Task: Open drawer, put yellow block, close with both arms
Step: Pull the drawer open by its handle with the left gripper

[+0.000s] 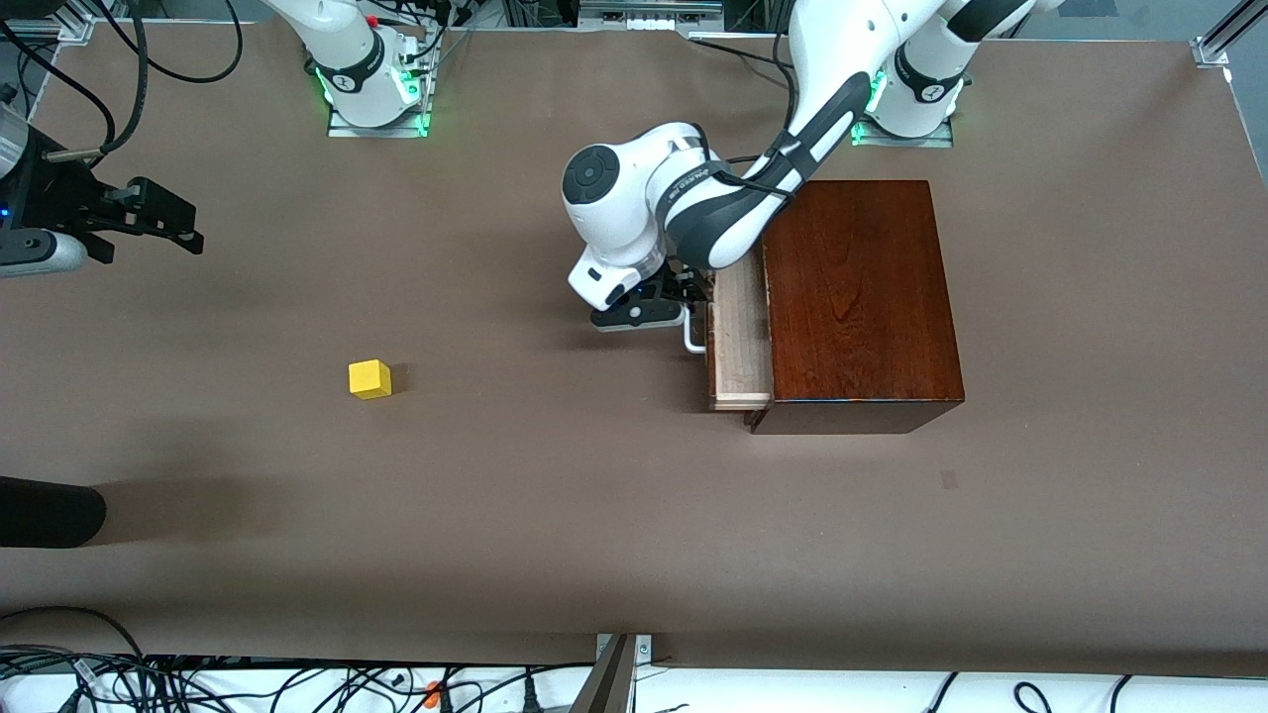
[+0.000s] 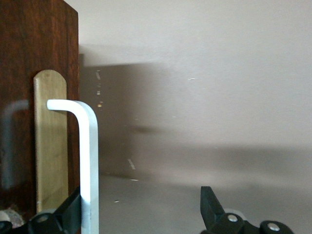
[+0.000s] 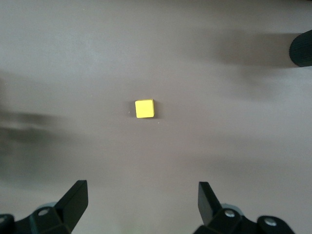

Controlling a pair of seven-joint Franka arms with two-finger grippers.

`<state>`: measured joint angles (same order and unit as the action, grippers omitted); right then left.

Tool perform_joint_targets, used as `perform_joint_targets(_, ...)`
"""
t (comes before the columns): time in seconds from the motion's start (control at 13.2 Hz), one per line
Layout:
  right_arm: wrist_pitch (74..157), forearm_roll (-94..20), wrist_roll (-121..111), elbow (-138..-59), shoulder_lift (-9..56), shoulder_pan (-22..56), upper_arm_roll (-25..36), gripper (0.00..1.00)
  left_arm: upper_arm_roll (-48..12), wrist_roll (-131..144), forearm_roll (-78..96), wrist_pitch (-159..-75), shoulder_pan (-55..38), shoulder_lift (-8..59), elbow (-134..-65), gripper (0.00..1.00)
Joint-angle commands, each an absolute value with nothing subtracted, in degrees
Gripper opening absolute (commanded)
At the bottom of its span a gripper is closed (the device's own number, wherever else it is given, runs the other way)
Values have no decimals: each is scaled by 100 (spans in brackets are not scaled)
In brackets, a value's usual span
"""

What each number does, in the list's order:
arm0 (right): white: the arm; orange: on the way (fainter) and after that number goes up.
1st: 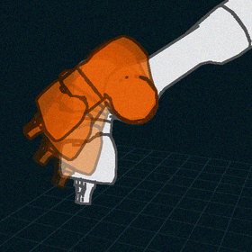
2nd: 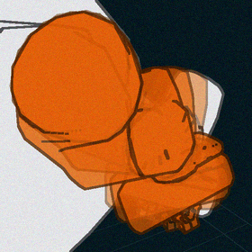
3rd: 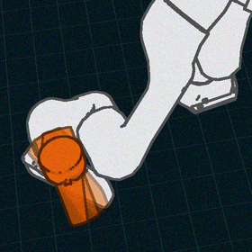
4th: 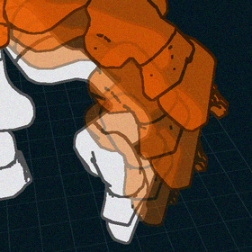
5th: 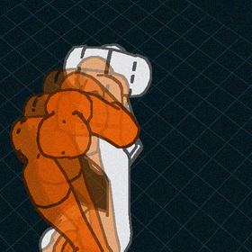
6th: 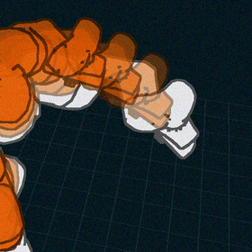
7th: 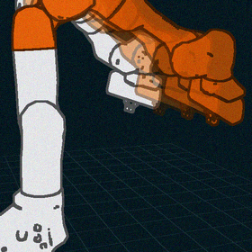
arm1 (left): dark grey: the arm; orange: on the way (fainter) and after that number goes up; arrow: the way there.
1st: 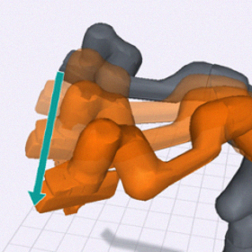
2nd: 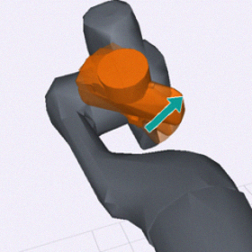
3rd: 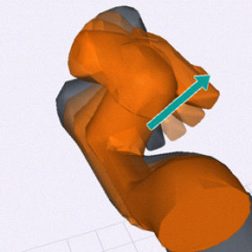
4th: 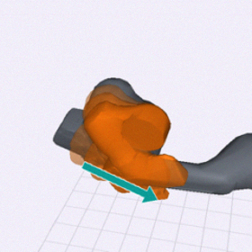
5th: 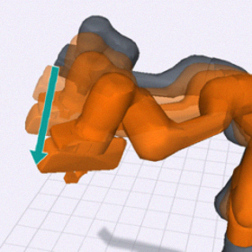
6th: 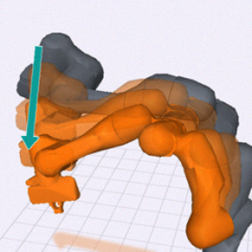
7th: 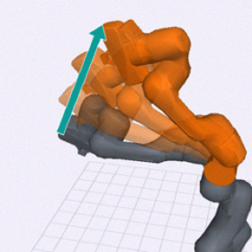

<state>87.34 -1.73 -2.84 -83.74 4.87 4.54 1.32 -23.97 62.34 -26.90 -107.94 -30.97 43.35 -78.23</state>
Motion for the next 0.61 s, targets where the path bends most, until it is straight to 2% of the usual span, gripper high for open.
perform_joint_targets(0.0,8684,-246,-316,-8253,527,396,114,100,-2487,6460,-2707,-11030,-3418,4834,-7076,100)
perform_joint_targets(0.53,8684,-246,-316,-8253,527,396,114,100,-2487,6583,-2707,-11039,-3665,5133,-6540,100)
